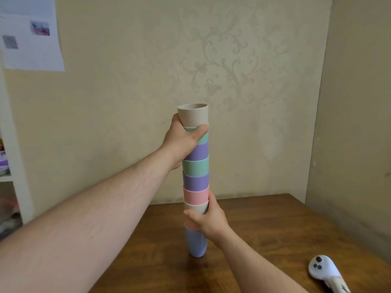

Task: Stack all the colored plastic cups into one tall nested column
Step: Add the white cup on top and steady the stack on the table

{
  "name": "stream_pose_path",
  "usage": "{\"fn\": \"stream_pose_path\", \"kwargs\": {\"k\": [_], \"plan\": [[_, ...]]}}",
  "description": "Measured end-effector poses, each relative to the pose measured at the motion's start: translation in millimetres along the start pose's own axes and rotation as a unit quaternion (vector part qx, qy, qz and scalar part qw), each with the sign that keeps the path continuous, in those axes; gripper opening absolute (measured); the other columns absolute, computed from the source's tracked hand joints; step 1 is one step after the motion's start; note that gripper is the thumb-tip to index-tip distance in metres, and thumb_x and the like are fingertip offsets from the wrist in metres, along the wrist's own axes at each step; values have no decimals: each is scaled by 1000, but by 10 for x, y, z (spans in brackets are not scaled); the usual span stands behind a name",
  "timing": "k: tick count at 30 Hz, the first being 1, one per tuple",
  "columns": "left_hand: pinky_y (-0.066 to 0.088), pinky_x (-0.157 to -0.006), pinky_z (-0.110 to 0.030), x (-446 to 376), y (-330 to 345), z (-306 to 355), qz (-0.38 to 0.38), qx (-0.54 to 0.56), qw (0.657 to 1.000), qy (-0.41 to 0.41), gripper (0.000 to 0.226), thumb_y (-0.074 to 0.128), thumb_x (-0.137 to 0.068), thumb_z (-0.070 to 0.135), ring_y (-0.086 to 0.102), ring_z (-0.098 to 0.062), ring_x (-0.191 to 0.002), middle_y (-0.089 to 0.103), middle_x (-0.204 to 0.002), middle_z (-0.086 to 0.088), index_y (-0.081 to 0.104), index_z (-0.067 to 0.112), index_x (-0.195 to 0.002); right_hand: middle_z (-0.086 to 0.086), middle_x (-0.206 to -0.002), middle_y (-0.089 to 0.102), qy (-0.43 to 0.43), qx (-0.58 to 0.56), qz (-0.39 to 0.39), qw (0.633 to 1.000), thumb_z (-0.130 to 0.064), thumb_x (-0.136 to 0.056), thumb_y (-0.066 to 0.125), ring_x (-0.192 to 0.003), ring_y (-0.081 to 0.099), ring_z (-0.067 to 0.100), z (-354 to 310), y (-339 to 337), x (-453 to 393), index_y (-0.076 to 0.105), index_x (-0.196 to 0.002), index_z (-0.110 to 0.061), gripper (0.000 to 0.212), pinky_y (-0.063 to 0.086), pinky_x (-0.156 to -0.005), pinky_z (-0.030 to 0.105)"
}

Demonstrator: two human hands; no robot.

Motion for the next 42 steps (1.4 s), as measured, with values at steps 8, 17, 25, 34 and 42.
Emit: {"fn": "stream_pose_path", "kwargs": {"k": [8, 17, 25, 34, 42], "plan": [[64, -94, -47, 49, 98, -100, 17, 45, 999, 25, 70, 91, -68, 51, 77, -16, -102, 77, -113, 12, 54, 40, -127, -11, -129, 69, 12, 22, -6, 1000, -39, -85, 90, -112, 69, 10, -34, 14, -34, 45, -150, -39, 79, 59, -86, 27], [63, -82, -36, 69, 119, -206, 3, 103, 993, 50, 71, 93, -82, 22, 76, -11, -91, 77, -110, 8, 52, 30, -139, -9, -128, 69, 17, 19, 10, 1000, -40, -85, 88, -107, 70, 9, 70, 56, -70, 41, -143, -46, 74, 61, -83, 27], [63, -68, -34, 255, 118, -641, -4, 97, 995, -25, 68, 91, -78, 2, 76, -13, -77, 76, -105, -3, 53, 19, -131, -9, -132, 71, 8, -4, -11, 1000, -44, -79, 90, -114, 71, 12, 108, 88, -126, 46, -147, -43, 81, 64, -96, 38], [66, -81, -33, 494, 108, -921, -46, 77, 996, -10, 84, 97, -74, 6, 79, -14, -99, 79, -114, 7, 51, 29, -140, -13, -135, 71, 9, -7, -23, 1000, -46, -75, 94, -121, 72, 14, 261, 84, -47, 44, -151, -53, 91, 64, -99, 43], [60, -83, -21, 1299, 47, -2232, -90, -27, 979, -179, 75, 101, -67, 19, 73, 2, -105, 76, -122, 18, 61, 40, -127, -24, -126, 67, 72, 67, -50, 994, -31, -87, 90, -101, 65, -8, 805, 71, 262, 43, -142, -53, 76, 53, -77, 8]]}}
Point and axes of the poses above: each hand's wrist, its own x-axis away from the middle knuckle, its own y-axis out of the palm, z = x × y, the point moved 5 cm from there along -x, towards the middle knuckle
